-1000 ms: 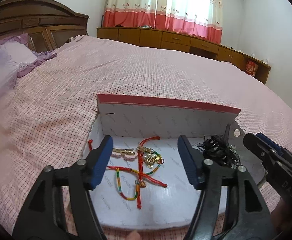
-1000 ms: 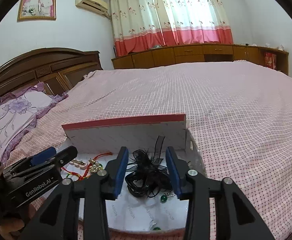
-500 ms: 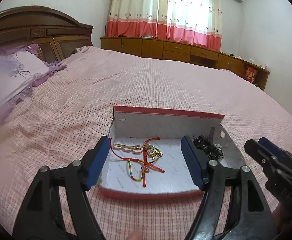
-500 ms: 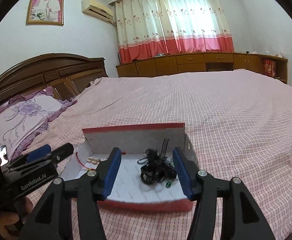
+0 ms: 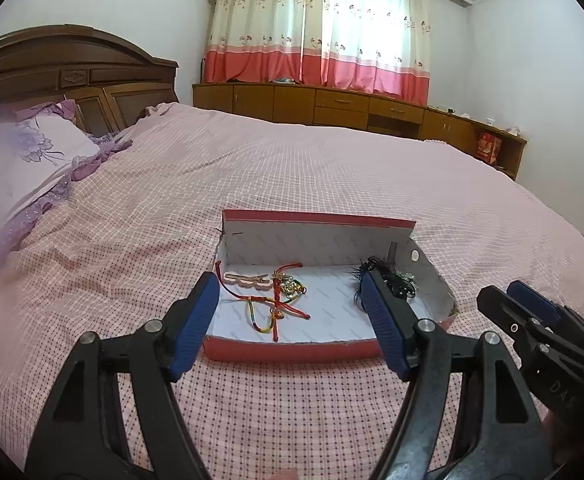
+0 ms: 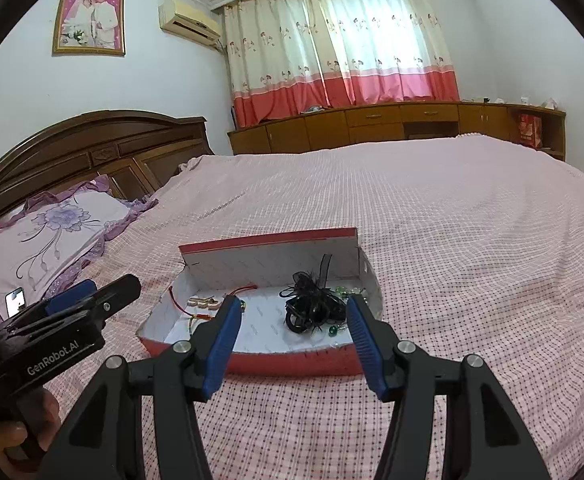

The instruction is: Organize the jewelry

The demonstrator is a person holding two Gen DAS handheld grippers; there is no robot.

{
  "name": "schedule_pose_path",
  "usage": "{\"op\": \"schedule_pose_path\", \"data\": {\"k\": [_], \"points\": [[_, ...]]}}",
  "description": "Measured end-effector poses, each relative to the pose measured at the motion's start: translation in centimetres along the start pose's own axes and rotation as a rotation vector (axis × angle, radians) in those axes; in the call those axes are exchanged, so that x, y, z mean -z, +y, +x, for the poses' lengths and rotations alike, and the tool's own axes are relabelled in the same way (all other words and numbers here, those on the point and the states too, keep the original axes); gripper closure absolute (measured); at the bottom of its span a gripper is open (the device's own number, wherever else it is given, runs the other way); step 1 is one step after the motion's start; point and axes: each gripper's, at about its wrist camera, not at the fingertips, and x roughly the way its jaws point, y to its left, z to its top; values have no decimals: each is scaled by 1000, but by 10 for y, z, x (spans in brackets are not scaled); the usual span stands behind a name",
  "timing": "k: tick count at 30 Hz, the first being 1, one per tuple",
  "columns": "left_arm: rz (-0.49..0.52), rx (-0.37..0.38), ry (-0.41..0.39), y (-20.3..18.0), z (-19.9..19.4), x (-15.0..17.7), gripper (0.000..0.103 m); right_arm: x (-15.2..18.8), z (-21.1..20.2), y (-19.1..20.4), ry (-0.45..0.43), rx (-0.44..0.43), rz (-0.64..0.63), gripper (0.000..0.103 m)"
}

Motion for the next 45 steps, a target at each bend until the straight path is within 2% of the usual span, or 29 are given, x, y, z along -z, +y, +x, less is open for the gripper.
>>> {"op": "schedule_pose_path", "data": {"k": [11, 45], "points": [[-23, 22, -12, -1, -11, 1, 37, 0, -18, 3, -26, 20, -16, 45], [-36, 27, -6, 1, -8, 3, 38, 0, -18, -1, -25, 22, -15, 45]]}}
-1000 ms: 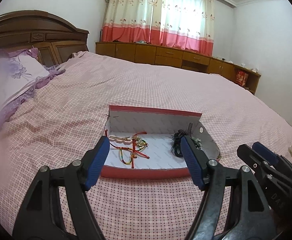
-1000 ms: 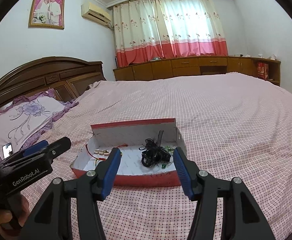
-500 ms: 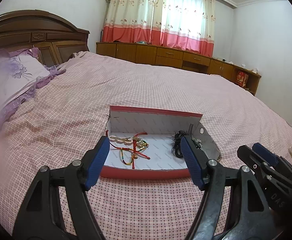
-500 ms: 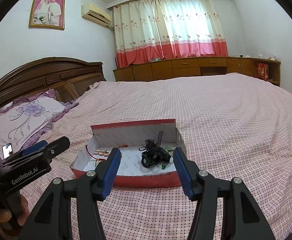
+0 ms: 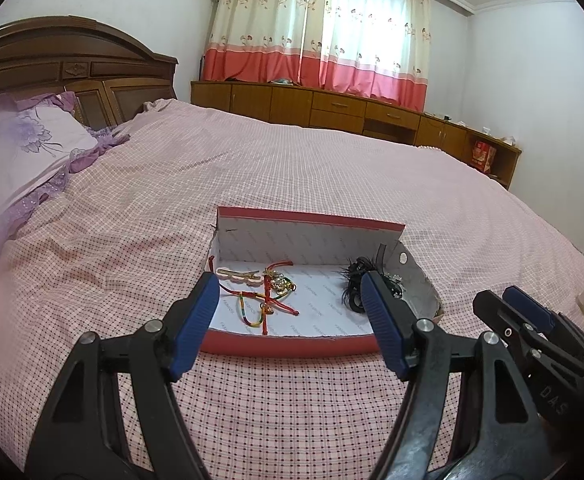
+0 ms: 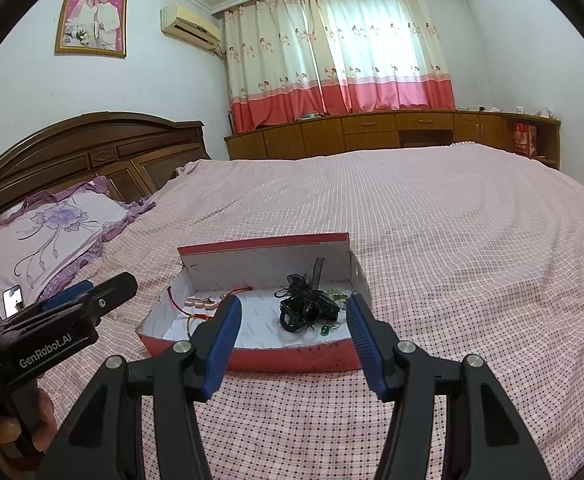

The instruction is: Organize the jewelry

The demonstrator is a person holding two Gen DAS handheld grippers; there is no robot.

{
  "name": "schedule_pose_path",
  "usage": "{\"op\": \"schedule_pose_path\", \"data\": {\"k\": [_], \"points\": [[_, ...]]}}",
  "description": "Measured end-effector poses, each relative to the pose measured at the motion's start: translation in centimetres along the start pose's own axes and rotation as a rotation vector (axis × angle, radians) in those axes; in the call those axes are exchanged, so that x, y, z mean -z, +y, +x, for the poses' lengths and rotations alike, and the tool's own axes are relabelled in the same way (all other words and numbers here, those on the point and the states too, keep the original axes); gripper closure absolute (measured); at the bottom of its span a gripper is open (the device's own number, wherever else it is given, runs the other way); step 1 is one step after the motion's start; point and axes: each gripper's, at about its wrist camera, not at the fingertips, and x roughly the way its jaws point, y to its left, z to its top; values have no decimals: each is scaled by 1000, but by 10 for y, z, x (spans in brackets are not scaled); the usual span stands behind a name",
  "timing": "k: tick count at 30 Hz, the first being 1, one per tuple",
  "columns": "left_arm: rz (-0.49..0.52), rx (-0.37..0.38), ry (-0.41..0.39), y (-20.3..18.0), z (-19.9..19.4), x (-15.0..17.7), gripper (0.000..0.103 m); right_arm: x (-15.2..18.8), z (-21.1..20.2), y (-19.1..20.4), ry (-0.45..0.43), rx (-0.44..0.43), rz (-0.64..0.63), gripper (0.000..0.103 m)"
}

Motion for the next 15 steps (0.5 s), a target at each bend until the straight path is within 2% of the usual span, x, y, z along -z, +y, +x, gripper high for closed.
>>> {"op": "schedule_pose_path", "data": {"k": [15], "points": [[1, -8, 8, 2, 4, 2, 38, 4, 9, 0, 13, -6, -2, 45]]}}
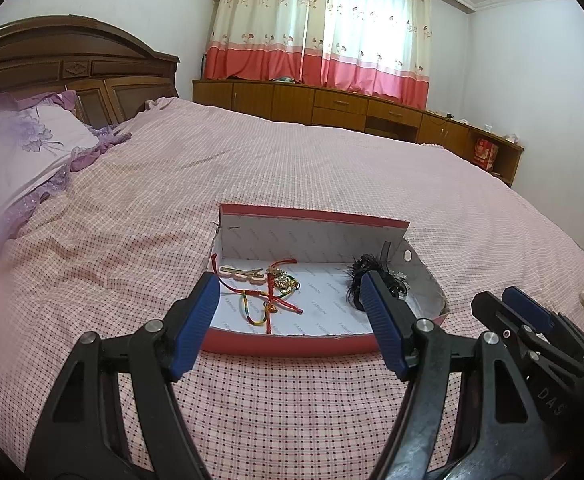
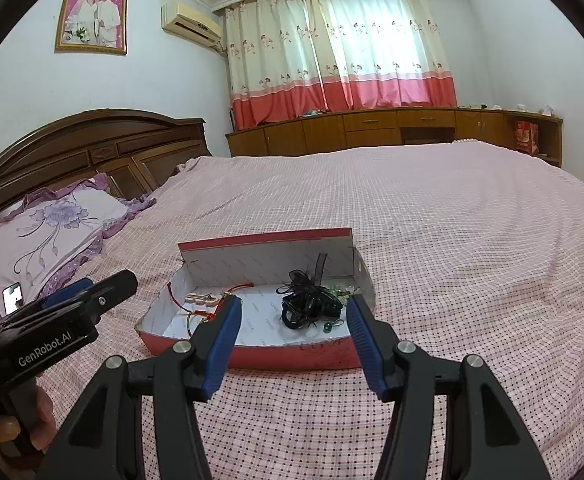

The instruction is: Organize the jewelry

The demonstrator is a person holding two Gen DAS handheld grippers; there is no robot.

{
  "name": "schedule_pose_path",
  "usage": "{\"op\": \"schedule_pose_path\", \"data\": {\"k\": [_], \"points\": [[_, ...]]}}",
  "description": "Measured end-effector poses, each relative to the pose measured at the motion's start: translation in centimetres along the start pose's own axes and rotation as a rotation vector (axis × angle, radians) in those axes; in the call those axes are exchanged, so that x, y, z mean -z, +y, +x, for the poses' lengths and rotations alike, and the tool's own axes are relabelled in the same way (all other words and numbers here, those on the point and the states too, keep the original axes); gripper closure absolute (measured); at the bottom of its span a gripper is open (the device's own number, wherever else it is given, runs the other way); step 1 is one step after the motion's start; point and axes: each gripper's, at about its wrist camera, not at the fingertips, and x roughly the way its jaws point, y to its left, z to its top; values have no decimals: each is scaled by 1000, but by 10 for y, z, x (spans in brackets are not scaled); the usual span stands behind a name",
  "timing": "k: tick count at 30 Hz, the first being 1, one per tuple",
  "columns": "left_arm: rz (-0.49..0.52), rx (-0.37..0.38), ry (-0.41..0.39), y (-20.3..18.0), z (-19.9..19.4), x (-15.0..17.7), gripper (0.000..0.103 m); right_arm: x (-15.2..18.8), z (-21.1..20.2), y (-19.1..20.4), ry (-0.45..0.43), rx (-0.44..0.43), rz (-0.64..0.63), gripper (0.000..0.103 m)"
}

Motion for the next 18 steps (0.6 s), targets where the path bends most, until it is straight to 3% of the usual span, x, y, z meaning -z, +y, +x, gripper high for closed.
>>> {"op": "schedule_pose_path", "data": {"k": [18], "points": [[4, -4, 20, 1, 7, 2, 38, 5, 8, -3, 16, 4, 6, 45]]}}
